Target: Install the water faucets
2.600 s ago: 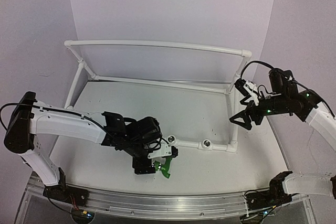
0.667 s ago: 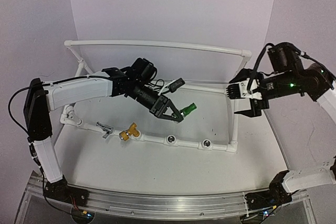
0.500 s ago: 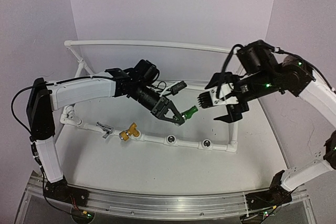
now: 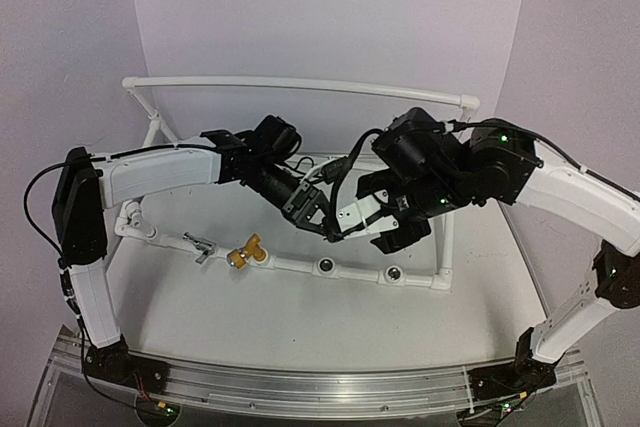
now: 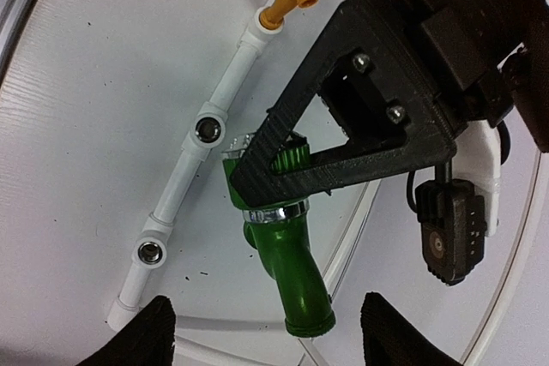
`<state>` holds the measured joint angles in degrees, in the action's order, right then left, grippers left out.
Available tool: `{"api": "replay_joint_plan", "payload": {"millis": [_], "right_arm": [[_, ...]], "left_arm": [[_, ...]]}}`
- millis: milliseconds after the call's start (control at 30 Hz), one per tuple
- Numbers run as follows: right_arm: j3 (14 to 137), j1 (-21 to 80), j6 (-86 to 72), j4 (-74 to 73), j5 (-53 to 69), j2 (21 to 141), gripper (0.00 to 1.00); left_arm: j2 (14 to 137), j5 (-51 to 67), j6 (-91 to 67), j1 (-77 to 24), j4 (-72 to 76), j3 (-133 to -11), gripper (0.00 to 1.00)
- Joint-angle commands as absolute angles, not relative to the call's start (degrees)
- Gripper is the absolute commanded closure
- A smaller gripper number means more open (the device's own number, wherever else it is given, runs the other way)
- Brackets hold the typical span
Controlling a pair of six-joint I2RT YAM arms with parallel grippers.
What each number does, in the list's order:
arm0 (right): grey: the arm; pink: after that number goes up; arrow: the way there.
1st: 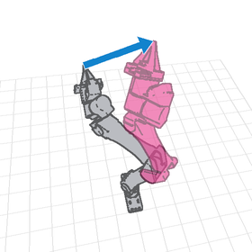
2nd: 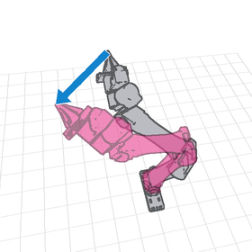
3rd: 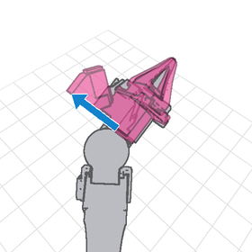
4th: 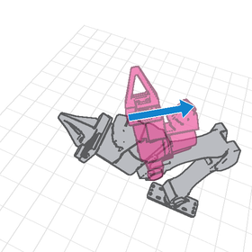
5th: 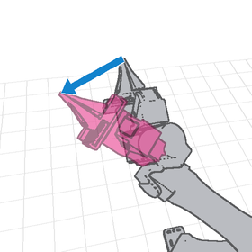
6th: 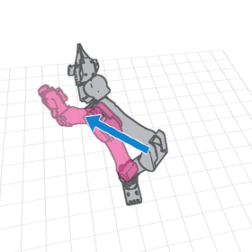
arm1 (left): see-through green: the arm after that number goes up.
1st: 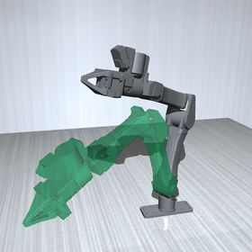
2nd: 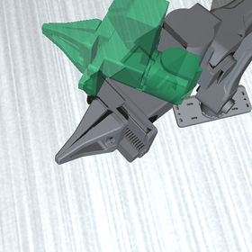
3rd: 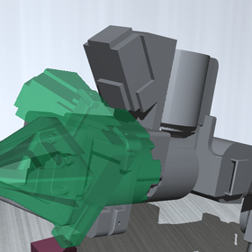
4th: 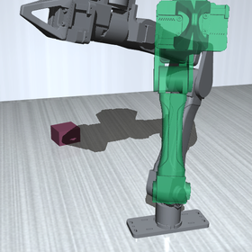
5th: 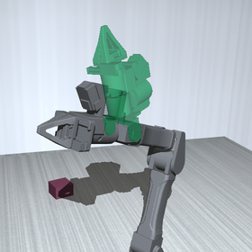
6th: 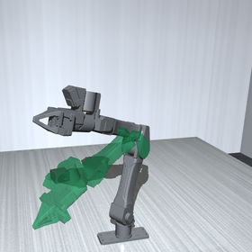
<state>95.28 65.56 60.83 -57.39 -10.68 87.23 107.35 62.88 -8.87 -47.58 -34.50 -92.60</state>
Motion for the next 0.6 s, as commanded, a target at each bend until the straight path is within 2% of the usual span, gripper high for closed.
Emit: {"api": "replay_joint_plan", "payload": {"millis": [0, 567], "right_arm": [[98.0, 65.7, 58.3, -56.7, -13.2, 89.6, 0.33], [96.9, 65.7, 59.5, -55.0, -15.3, 92.9, 0.62]], "left_arm": [[107.1, 66.8, -7.2, -47.4, -34.4, -94.4, 0.93], [104.2, 68.3, -4.3, -47.4, -36.1, -92.3, 0.9]]}}
